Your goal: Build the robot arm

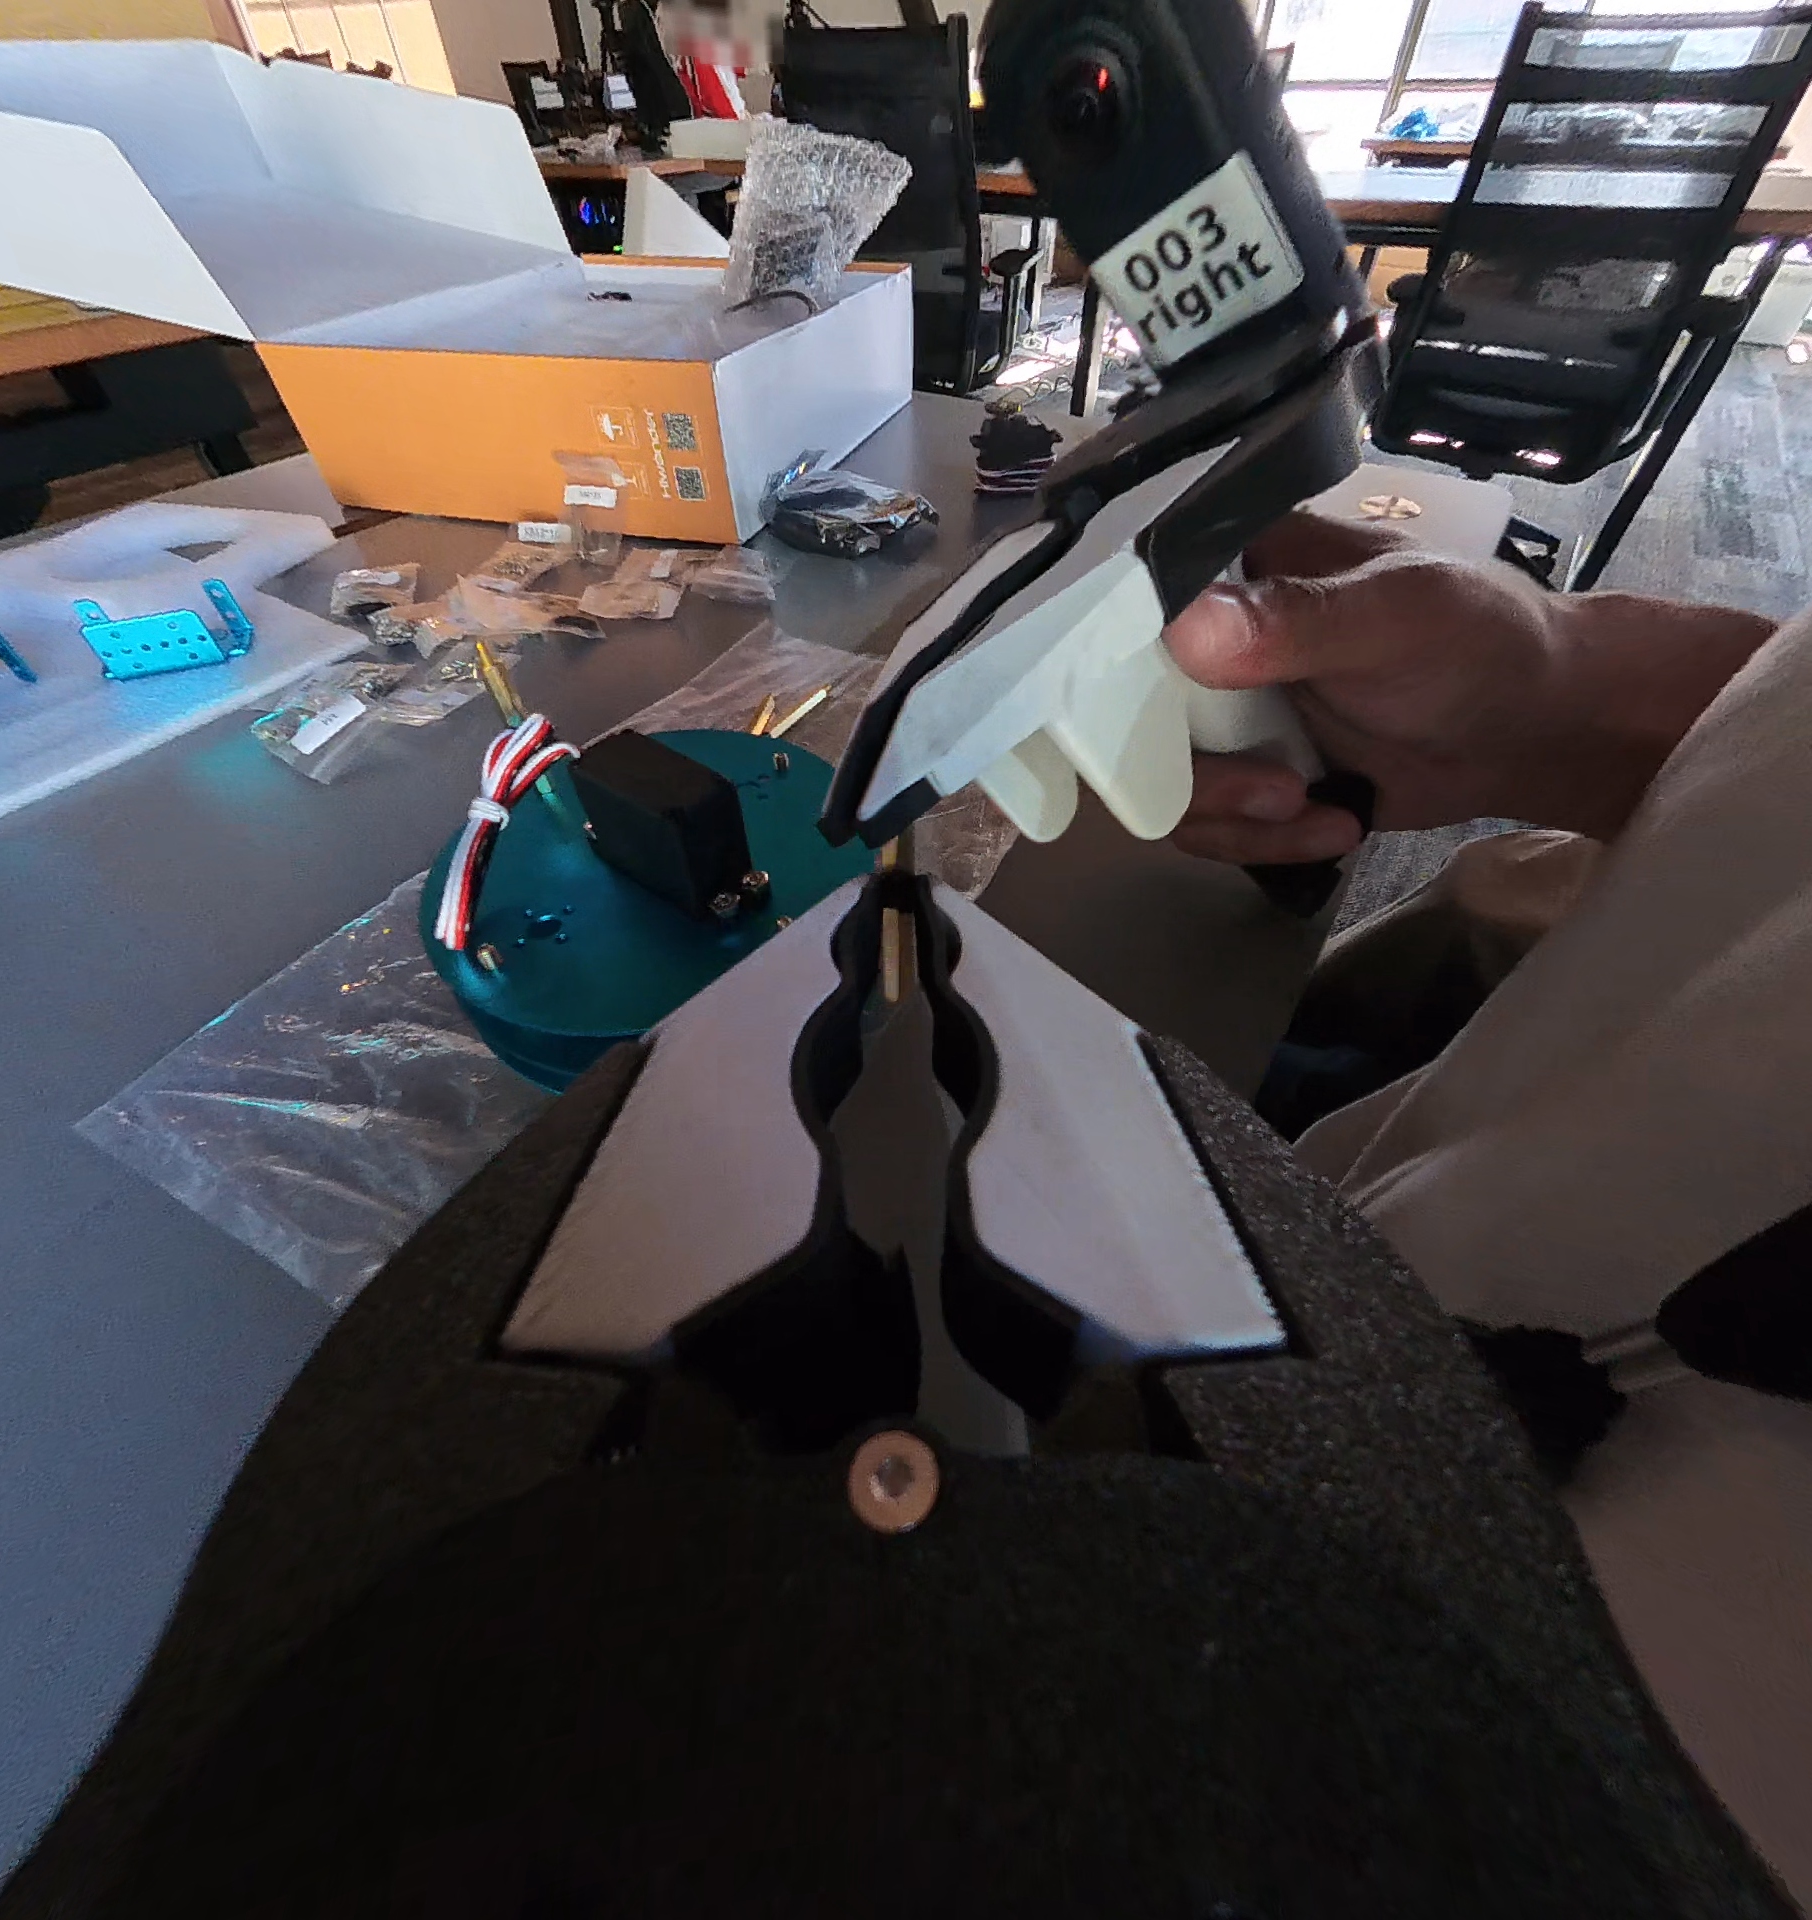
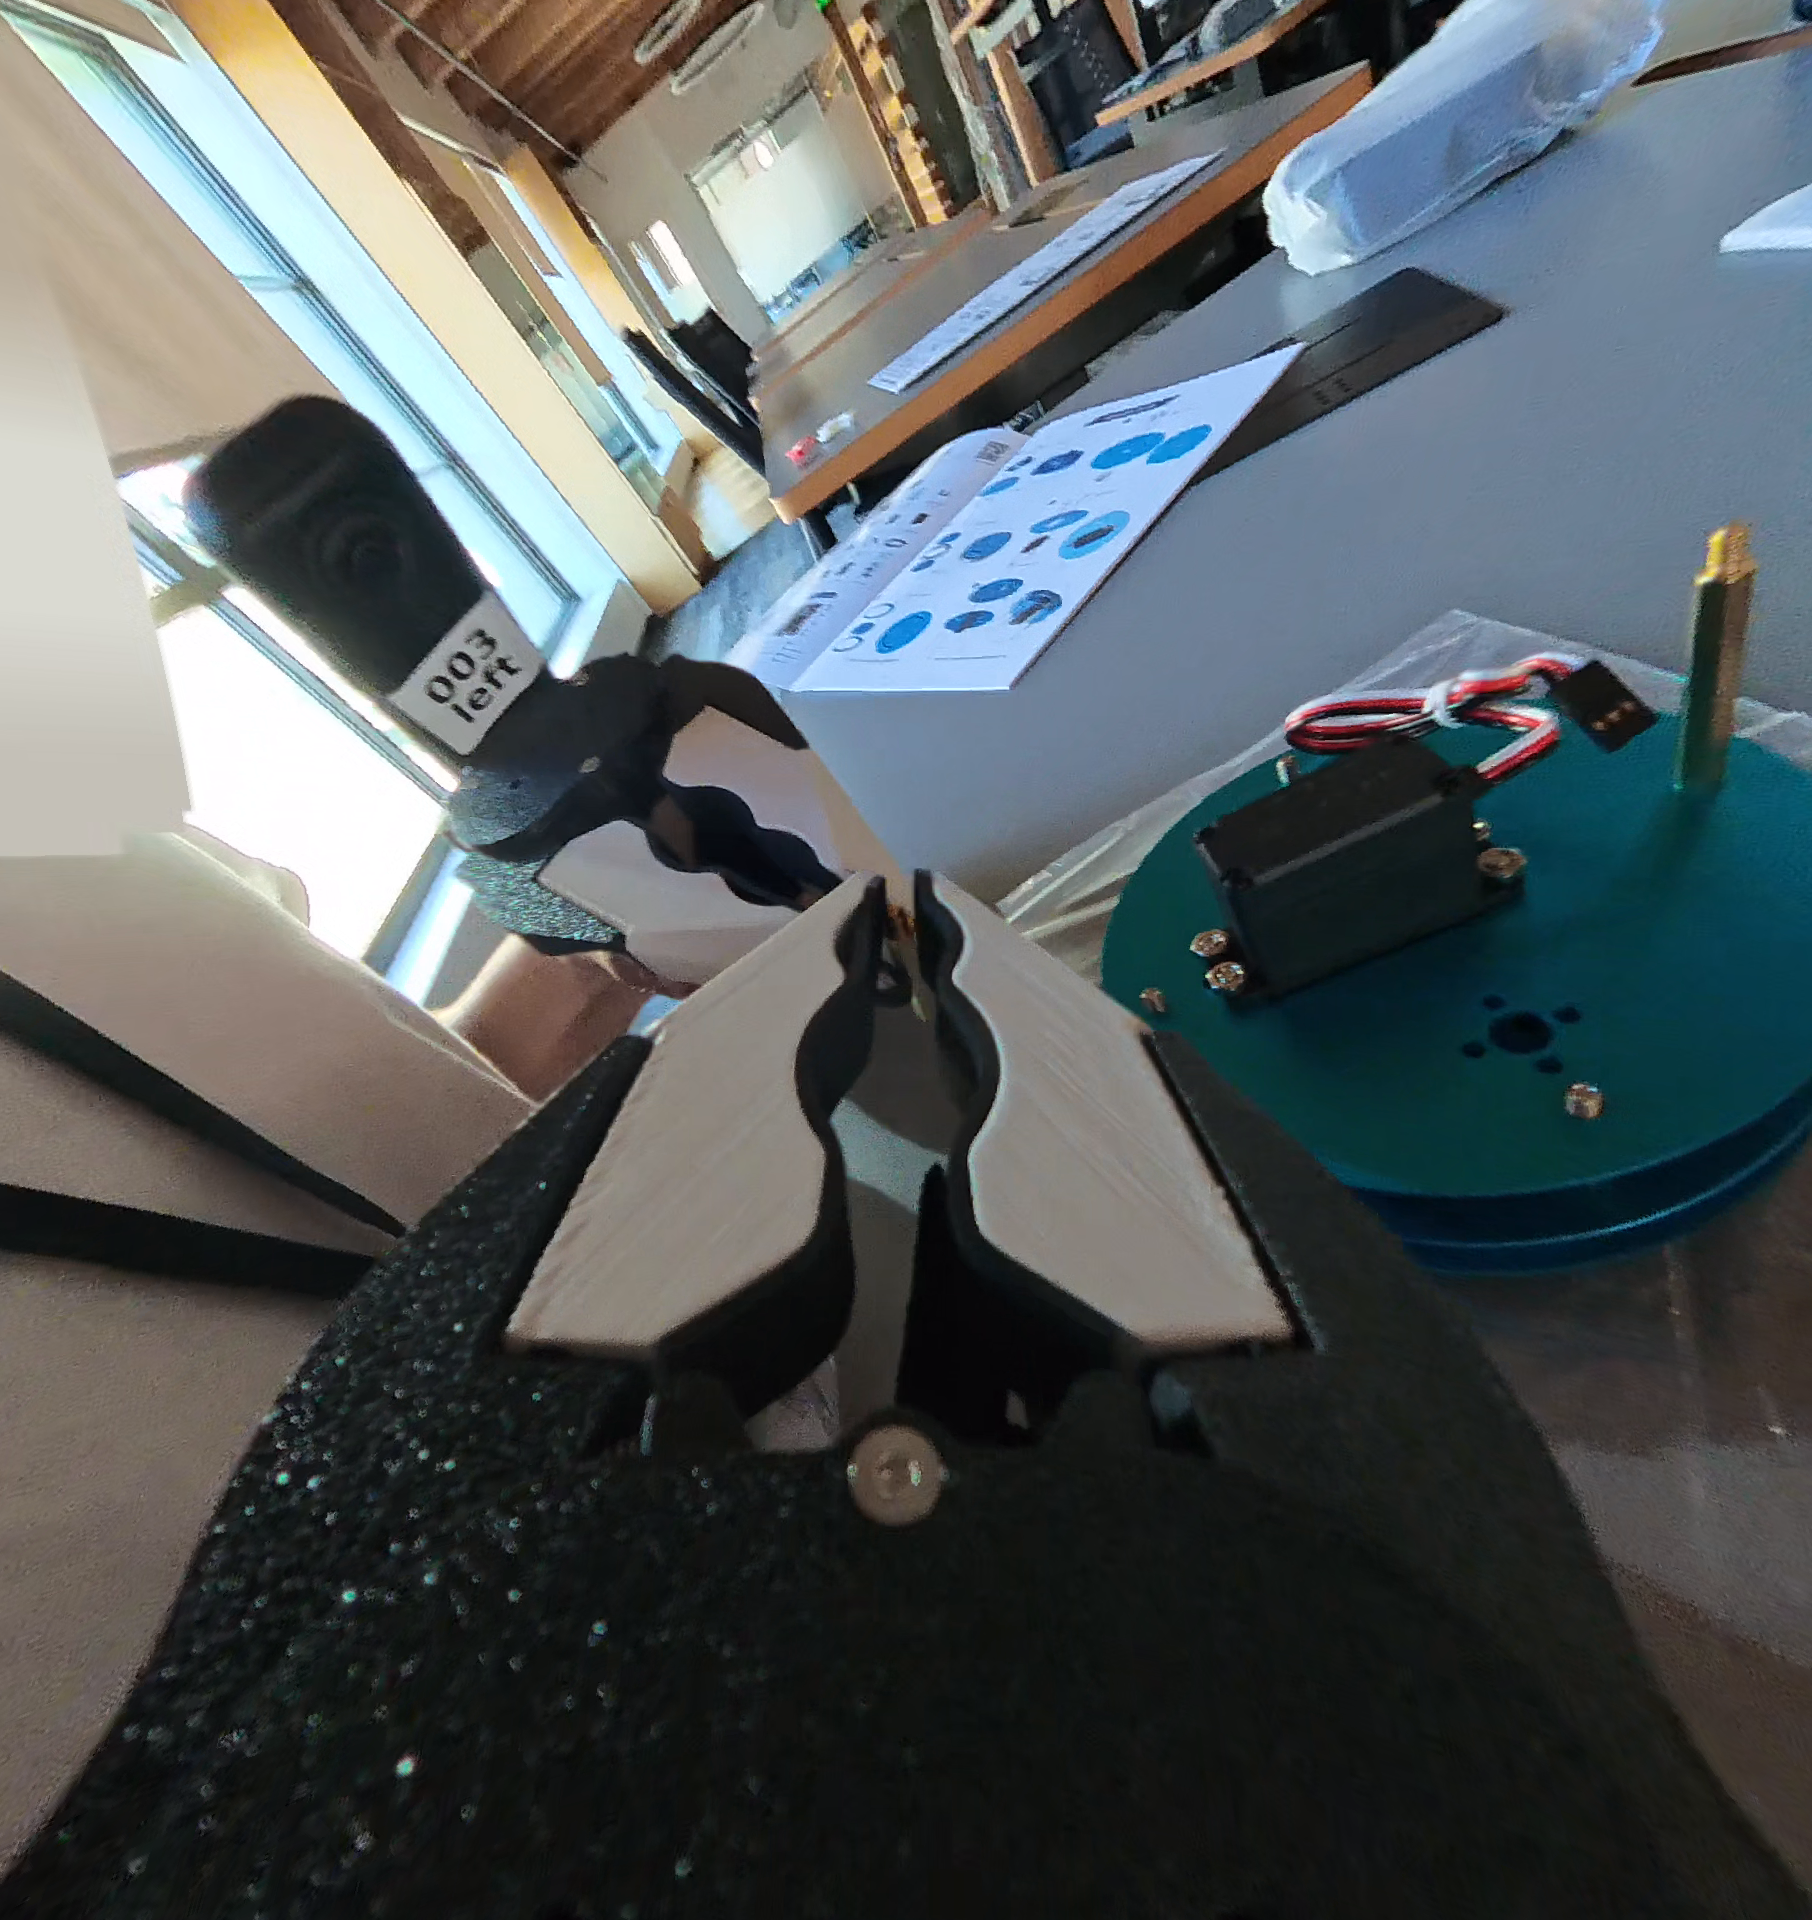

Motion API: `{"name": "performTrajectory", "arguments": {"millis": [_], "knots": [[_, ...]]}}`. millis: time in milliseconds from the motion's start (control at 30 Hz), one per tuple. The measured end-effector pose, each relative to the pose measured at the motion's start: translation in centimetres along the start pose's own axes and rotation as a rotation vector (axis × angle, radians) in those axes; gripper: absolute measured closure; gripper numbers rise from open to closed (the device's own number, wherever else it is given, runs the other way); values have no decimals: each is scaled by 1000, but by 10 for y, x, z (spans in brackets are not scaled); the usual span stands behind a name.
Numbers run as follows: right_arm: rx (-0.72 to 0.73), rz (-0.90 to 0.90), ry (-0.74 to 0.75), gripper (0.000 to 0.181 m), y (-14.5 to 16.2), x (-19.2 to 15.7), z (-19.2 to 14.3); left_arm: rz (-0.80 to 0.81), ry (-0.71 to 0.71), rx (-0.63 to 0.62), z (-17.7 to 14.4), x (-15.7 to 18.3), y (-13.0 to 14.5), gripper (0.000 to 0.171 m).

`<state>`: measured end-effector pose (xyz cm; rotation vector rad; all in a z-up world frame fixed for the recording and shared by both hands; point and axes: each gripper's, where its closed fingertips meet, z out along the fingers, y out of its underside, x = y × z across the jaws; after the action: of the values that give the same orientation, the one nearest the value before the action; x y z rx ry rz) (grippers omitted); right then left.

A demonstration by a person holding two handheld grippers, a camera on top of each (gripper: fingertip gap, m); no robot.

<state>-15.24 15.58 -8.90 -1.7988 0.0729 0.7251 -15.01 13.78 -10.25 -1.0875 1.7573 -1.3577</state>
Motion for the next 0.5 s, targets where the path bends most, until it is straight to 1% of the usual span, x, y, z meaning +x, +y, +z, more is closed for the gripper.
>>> {"name": "performTrajectory", "arguments": {"millis": [67, 133, 200, 233, 267, 300, 400, 500], "knots": [[-36, -28, 33, 177, 1, 4, 0, -4, -16, -18, 4, -2, 2, 167], [-84, -73, 99, 178, 0, 14, -2, -24, -34, -38, 8, -7, 4, 166], [-124, -160, 189, 179, -6, 24, -6, -29, -88, -106, 11, -18, 13, 160], [-158, -207, 219, 178, -8, 28, -8, -20, -131, -134, 12, -27, 17, 159], [-207, -240, 233, 178, -8, 30, -8, -22, -136, -153, 13, -29, 21, 155], [-251, -268, 252, 178, -9, 33, -7, -35, -117, -159, 14, -29, 21, 150], [-333, -337, 239, 178, -10, 31, 1, -45, -59, -124, 18, -26, 15, 150], [-388, -373, 251, 177, -4, 37, 6, -17, -47, -126, 21, -29, 14, 151]]}}
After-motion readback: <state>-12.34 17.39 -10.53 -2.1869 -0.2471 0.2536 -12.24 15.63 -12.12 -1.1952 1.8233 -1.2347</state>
